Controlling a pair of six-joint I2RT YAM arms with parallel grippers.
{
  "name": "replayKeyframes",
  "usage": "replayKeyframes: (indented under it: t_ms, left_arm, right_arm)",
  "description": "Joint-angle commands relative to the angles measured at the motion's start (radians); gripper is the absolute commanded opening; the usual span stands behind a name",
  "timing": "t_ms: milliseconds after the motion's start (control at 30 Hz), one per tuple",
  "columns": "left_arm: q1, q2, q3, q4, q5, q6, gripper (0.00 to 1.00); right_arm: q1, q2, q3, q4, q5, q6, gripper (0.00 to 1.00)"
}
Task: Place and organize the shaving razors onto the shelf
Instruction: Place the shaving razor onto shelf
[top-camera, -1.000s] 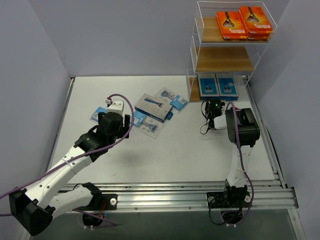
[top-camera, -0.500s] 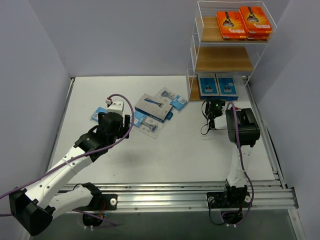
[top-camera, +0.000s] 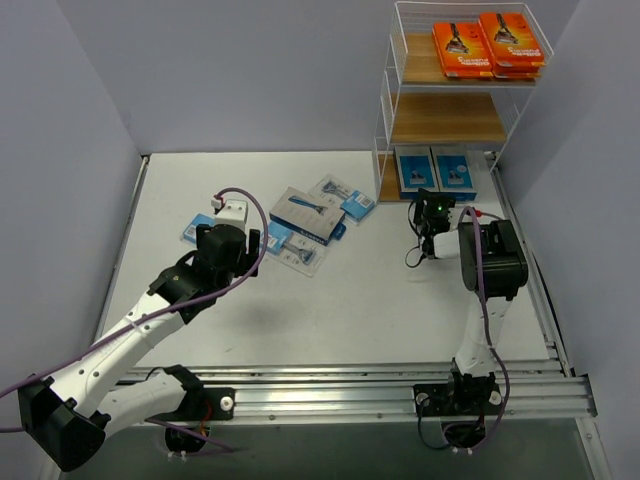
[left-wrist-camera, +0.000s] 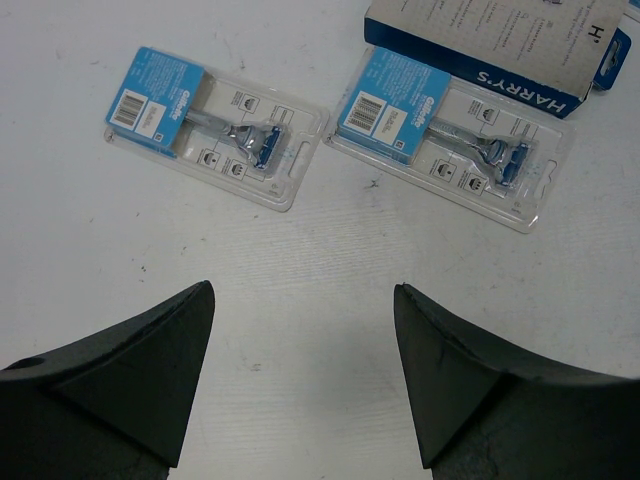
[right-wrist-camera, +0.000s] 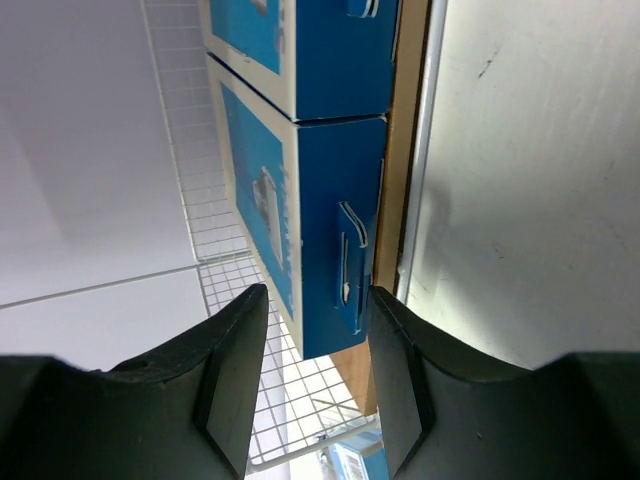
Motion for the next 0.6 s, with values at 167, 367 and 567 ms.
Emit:
replayKeyframes:
  t_ms: [167,367,567]
  left_arm:
    - [0.004,-0.022,0.024,0.014,-0.017,0.016,0.81]
    - [0.006,-0.036,0.024,0.011,-0.024,0.017,0.81]
    - [0.007,-0.048,0.024,0.009,-0.035,0.022,0.81]
  right_arm:
    - [-0.012,-0.125,-0.067,0.013,0.012,-0.035,0.41]
    - [-0.015,-0.223,-0.099,-0.03,-0.025,-0.135,0.44]
    - [0.023,-0.343,-0.156,-0.131,-0.065,-0.27,0.46]
